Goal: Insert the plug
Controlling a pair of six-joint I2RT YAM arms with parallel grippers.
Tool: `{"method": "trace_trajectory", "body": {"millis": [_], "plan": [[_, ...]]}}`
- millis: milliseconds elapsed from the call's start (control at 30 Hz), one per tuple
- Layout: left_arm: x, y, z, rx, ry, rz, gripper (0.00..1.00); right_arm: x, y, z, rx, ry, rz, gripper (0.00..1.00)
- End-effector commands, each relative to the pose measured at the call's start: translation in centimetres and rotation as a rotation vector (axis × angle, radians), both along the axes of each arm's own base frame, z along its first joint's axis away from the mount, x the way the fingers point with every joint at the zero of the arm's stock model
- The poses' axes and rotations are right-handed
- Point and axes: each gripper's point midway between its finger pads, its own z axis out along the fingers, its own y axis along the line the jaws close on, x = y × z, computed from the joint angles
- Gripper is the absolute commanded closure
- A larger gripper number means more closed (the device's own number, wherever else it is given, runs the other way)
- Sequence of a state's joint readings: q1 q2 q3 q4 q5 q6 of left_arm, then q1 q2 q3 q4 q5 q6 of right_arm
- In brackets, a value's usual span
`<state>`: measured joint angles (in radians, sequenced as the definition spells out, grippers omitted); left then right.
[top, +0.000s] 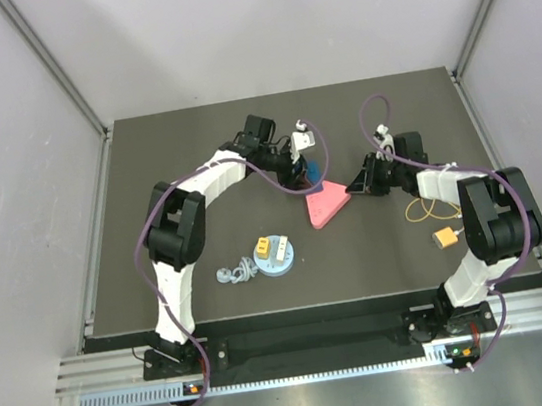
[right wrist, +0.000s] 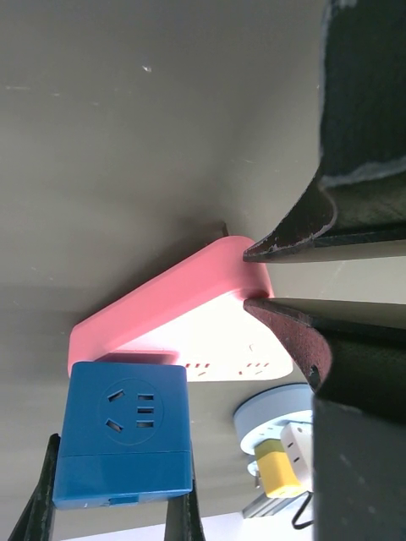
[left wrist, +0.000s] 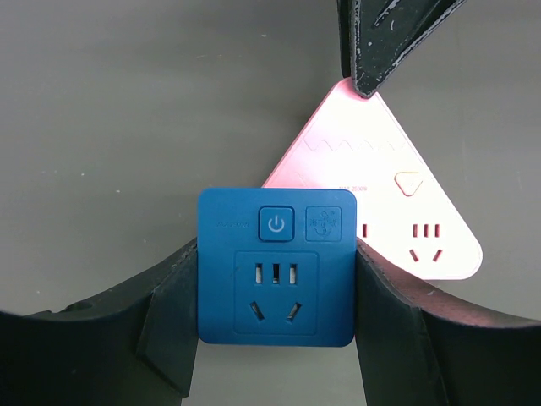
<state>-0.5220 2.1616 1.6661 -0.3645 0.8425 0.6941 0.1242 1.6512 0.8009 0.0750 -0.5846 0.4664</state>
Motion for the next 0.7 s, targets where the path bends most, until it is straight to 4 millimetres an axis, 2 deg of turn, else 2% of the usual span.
{"method": "trace_trajectory", "body": {"millis": [0,167,233,267,333,533,667], "plan": [[-9.0,2.9,-10.0,0.257,0.404,0.016,1.0,-2.6,1.7,-1.5,-0.021,0.057,0.088,0.91],[-9.6,2.7,-10.5,0.274,0.413,-0.003,1.0,-2.8,1.8,-1.4,-0.036,0.047,0.107,0.91],[-9.8,2.8,-10.9,0.279,0.429,-0.014,1.0,-2.3,1.9,-1.2,-0.039,0.033,0.113,0.91],[-9.3,2.5,-10.6,0.272,0.409,-0.029,1.0,-2.2,2.0,-1.2,-0.038,0.034,0.116,0.91],[-9.8,2.9,-11.4,0.302,0.452,-0.039,1.0,-2.0,2.3,-1.2,-0.042,0.028,0.127,0.91],[-10.1,2.7,-12.1,0.294,0.478,-0.062,1.0,-2.7,2.6,-2.3,-0.059,0.058,0.155,0.91],[-10.9,3.3,-12.9,0.312,0.498,-0.052,1.0,-2.8,2.5,-2.8,-0.061,0.063,0.155,0.91]]}}
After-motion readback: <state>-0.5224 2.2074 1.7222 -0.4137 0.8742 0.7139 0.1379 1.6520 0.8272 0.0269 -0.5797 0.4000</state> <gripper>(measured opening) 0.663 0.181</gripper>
